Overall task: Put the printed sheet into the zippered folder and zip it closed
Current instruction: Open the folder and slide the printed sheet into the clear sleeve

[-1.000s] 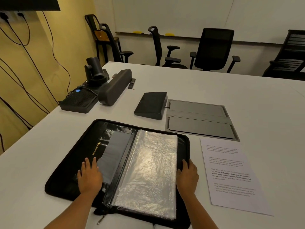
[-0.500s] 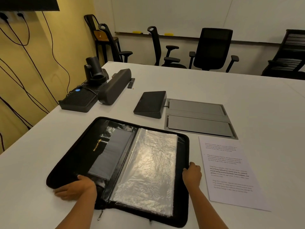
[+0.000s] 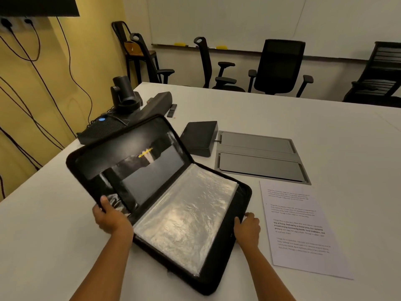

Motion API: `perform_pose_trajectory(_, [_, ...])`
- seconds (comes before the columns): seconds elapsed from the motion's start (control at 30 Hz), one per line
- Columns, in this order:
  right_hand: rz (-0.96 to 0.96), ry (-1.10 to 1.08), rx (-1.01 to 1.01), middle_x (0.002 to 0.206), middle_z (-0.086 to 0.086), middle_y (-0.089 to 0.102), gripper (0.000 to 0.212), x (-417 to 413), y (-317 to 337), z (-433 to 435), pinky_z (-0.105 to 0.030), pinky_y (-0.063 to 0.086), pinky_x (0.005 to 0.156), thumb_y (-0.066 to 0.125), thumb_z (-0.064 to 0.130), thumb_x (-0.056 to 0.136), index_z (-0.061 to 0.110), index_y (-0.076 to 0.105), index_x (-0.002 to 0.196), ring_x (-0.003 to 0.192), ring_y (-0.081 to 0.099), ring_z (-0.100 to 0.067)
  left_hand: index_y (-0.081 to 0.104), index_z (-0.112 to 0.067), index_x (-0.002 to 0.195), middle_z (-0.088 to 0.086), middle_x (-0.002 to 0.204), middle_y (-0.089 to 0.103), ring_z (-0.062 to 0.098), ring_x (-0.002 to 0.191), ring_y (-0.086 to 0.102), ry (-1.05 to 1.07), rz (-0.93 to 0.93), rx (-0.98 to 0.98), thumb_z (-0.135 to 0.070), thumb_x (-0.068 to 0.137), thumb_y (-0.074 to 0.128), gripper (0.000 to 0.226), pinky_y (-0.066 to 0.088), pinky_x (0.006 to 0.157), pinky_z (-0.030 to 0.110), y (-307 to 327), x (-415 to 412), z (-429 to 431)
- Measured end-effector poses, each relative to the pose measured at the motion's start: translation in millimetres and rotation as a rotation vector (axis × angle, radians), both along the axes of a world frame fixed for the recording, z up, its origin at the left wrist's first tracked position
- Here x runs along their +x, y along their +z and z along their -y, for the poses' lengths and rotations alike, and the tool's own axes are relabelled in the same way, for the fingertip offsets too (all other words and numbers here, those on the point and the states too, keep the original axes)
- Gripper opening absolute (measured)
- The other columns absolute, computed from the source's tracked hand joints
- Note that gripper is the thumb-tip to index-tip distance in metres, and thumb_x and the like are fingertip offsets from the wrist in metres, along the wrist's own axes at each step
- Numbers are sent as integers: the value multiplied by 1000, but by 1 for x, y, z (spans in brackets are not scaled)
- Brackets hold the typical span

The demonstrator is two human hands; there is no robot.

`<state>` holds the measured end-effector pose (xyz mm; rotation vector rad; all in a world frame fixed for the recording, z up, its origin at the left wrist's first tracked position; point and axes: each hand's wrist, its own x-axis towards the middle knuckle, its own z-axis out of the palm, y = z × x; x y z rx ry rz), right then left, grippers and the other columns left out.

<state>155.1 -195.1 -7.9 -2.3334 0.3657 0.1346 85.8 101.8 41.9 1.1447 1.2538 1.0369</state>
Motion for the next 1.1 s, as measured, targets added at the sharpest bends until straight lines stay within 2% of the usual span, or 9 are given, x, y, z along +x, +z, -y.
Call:
perform_pose_trajectory(0.13, [99,-20,-11,126,-20,49,42,9,4,1,-42,45,92,52,26,94,6,42,130,113,49,-33,56,-3,117,22,121,59,36,110,56,-110,83,15,-38,95,46,42,44,84,31,5,18,-13])
perform_pose_trajectory(0.33, [197,61,-1,135,-15,48,47,41,11,12,-40,39,102,54,25,92,8,41,134,124,46,-29,51,3,99,25,103,59,43,103,52,-218,108,-53,-45,93,47,49,39,102,54,-2,43,-21])
perform_pose_trajectory(0.43, [171,115,68,142,-13,42,55,63,14,17,-42,34,108,53,28,93,10,34,141,130,41,-29,50,7,112,30,123,52,45,120,45,-291,90,-61,-47,92,46,58,37,105,49,-3,56,-24])
perform_pose_trajectory(0.53, [91,132,152,147,-14,36,59,86,17,22,-46,31,111,52,29,94,12,27,145,134,37,-32,54,-4,114,18,112,57,37,121,48,-386,91,-83,-51,91,47,54,38,108,45,0,71,-27])
perform_pose_trajectory(0.63, [-9,163,127,148,-14,37,57,106,14,25,-48,29,112,46,34,96,12,26,145,135,36,-34,56,-10,119,10,125,57,28,122,49,-498,102,-96,-52,90,47,52,37,109,46,5,91,-30])
perform_pose_trajectory(0.77, [-51,167,76,135,-16,51,49,119,6,31,-47,34,109,37,39,98,9,41,136,127,47,-35,57,-10,111,11,120,59,27,117,52,-621,42,-77,-51,92,46,47,41,106,46,11,121,-35])
perform_pose_trajectory(0.87, [-63,91,175,130,-14,56,49,118,3,39,-43,38,103,35,45,97,11,48,130,119,51,-30,57,-16,95,4,99,61,24,105,55,-711,-17,-31,-47,94,44,34,46,98,40,12,140,-41])
perform_pose_trajectory(0.93, [-73,105,226,127,-12,57,52,114,2,40,-43,39,102,33,50,95,13,49,128,114,53,-27,56,-16,98,-1,91,60,22,100,55,-769,-60,11,-44,95,43,32,47,88,35,11,152,-43])
perform_pose_trajectory(1.1, [-17,22,353,134,-11,51,47,99,-6,37,-39,37,102,35,42,98,12,44,133,123,47,-29,54,-11,119,11,117,59,25,107,55,-866,-220,124,-41,98,37,40,45,91,36,4,171,-40])
